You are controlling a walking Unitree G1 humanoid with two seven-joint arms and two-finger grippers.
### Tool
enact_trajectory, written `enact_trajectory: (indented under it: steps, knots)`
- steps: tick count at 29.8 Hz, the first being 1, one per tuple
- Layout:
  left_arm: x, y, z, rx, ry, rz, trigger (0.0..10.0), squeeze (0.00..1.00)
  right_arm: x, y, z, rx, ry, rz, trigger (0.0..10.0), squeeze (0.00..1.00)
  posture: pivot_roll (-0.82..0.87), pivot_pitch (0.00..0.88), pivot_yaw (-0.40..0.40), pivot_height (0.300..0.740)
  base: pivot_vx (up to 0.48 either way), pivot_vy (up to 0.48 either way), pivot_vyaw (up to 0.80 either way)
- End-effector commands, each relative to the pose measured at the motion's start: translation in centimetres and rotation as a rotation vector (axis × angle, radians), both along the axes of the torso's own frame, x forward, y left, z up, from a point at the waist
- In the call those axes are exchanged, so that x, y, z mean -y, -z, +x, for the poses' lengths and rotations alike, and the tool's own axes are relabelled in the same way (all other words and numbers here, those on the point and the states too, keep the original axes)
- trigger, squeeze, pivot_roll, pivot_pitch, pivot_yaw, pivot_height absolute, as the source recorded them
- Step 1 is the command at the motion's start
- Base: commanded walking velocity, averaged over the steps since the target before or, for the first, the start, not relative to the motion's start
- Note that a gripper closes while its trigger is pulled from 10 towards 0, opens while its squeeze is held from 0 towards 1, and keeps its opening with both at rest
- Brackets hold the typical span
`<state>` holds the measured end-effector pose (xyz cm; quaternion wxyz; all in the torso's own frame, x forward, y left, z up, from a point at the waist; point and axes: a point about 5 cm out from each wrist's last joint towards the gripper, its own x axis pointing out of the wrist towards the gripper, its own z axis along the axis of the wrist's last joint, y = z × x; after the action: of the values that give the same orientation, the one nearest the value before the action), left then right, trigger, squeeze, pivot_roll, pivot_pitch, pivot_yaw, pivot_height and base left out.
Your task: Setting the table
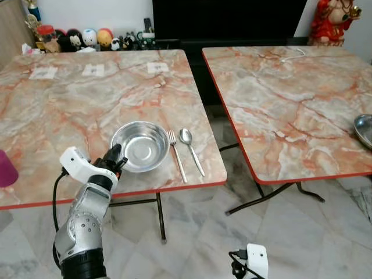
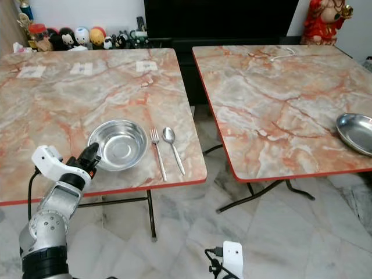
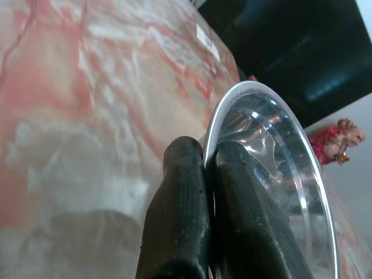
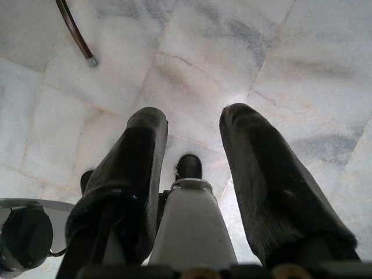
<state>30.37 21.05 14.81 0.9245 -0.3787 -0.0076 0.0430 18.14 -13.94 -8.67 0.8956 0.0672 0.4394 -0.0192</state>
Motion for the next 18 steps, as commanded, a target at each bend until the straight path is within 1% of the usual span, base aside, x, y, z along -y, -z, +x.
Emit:
enact_trajectory:
  steps: [1, 3, 4, 5, 7, 11, 14, 18]
  knots:
    - [-0.47, -0.98, -0.08, 0.035, -0.041, 0.022, 10.0, 0.00, 0.17, 0.17, -0.32, -0.016, 0.001, -0.006, 10.0, 0.00, 0.13, 0.000, -0.053, 0.740, 0.000, 0.000, 0.00]
    - [-0.65, -1.09, -0.10, 0.035, -0.050, 0.041, 10.0, 0.00, 0.18, 0.16, -0.29, -0.015, 0.001, -0.006, 10.0, 0.00, 0.13, 0.000, -0.055, 0.740, 0.000, 0.000, 0.00]
    - [-0.68, -1.12, -0.11, 0.025, -0.041, 0.089, 10.0, 0.00, 0.19, 0.15, -0.27, -0.015, 0.001, -0.006, 10.0, 0.00, 0.13, 0.002, -0.055, 0.740, 0.000, 0.000, 0.00]
    - [-0.66, -1.17, -0.12, 0.028, -0.037, 0.104, 10.0, 0.00, 0.19, 0.15, -0.27, -0.015, 0.001, -0.007, 10.0, 0.00, 0.13, 0.002, -0.055, 0.740, 0.000, -0.285, 0.00]
    - [-0.71, -1.25, -0.13, 0.025, -0.039, 0.126, 10.0, 0.00, 0.19, 0.14, -0.24, -0.015, 0.001, -0.007, 10.0, 0.00, 0.14, 0.005, -0.054, 0.740, 0.000, -0.386, 0.00]
    - [-0.72, -1.32, -0.12, 0.020, -0.042, 0.135, 10.0, 0.00, 0.14, 0.11, -0.19, -0.013, 0.001, -0.006, 10.0, 0.00, 0.14, 0.010, -0.051, 0.740, 0.000, -0.469, 0.00]
    - [-0.66, -1.35, -0.05, 0.017, -0.042, 0.142, 10.0, 0.00, 0.20, 0.02, -0.06, 0.000, -0.010, -0.029, 10.0, 0.00, 0.14, 0.010, -0.051, 0.740, 0.000, -0.466, 0.00]
    - [-0.61, -1.40, 0.05, 0.016, -0.039, 0.149, 10.0, 0.00, 0.15, -0.03, 0.00, 0.008, -0.001, -0.027, 10.0, 0.00, 0.13, 0.012, -0.047, 0.740, 0.000, -0.461, 0.74]
